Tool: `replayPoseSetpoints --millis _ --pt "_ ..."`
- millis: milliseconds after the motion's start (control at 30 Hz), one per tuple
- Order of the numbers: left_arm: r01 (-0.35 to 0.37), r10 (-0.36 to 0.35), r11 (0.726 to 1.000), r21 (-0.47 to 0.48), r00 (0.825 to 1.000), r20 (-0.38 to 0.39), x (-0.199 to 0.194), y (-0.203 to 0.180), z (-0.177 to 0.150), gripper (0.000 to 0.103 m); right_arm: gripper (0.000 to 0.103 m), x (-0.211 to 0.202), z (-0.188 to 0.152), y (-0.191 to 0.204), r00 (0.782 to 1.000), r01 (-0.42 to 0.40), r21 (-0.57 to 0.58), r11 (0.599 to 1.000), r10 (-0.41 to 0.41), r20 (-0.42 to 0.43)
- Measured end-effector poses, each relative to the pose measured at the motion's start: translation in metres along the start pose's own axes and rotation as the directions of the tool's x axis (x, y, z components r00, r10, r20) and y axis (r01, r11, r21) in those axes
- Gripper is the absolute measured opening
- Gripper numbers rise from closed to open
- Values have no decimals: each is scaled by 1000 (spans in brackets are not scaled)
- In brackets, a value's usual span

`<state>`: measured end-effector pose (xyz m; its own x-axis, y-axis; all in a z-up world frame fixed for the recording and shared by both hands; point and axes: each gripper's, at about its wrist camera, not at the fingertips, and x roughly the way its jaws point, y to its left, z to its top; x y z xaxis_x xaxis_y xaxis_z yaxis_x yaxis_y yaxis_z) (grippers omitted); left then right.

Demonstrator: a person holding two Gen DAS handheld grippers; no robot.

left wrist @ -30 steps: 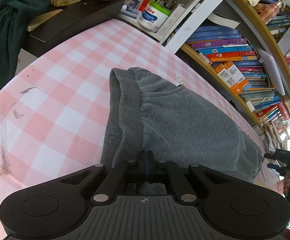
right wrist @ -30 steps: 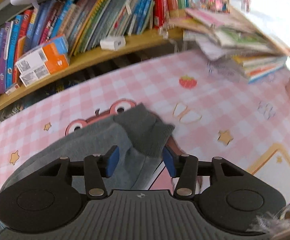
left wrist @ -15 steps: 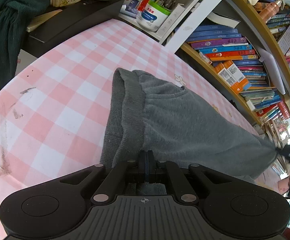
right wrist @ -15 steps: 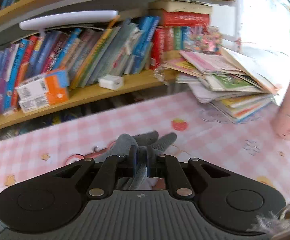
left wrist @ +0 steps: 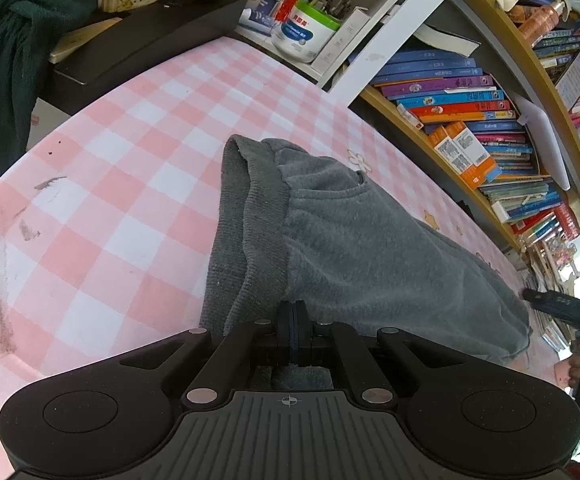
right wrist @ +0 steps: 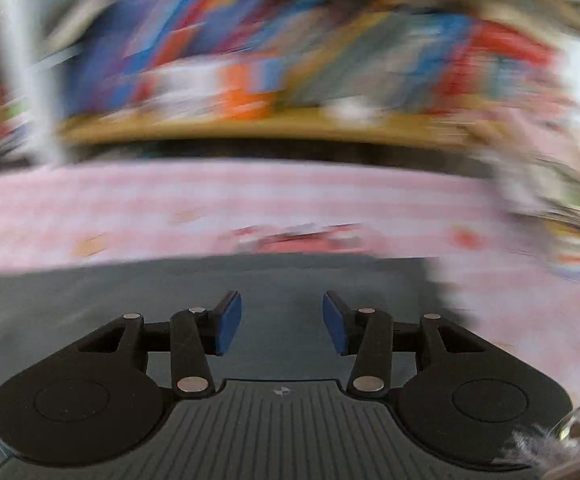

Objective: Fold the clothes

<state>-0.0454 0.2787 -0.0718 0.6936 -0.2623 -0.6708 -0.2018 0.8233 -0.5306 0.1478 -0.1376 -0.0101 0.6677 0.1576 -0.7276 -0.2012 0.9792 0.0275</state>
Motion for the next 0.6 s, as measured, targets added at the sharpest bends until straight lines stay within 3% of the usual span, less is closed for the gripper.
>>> replayPoseSetpoints --millis 100,267,367,467,600 --pt "-1 1 1000 2 1000 2 0 0 0 4 40 32 3 29 992 -66 -81 995 57 -115" --pt "0 0 1000 5 1000 2 1 -1 0 4 46 62 28 25 996 1 34 999 1 -86" --pt "-3 3 1000 11 1000 -1 1 -1 1 4 55 72 44 27 991 59 59 996 -51 -121" --pt "-10 10 1000 23 1000 -3 -1 -4 1 4 61 56 40 23 996 34 102 994 -26 -85" --pt "13 -12 998 65 1000 -23 3 -12 1 5 63 -1 7 15 1000 -20 105 994 20 2"
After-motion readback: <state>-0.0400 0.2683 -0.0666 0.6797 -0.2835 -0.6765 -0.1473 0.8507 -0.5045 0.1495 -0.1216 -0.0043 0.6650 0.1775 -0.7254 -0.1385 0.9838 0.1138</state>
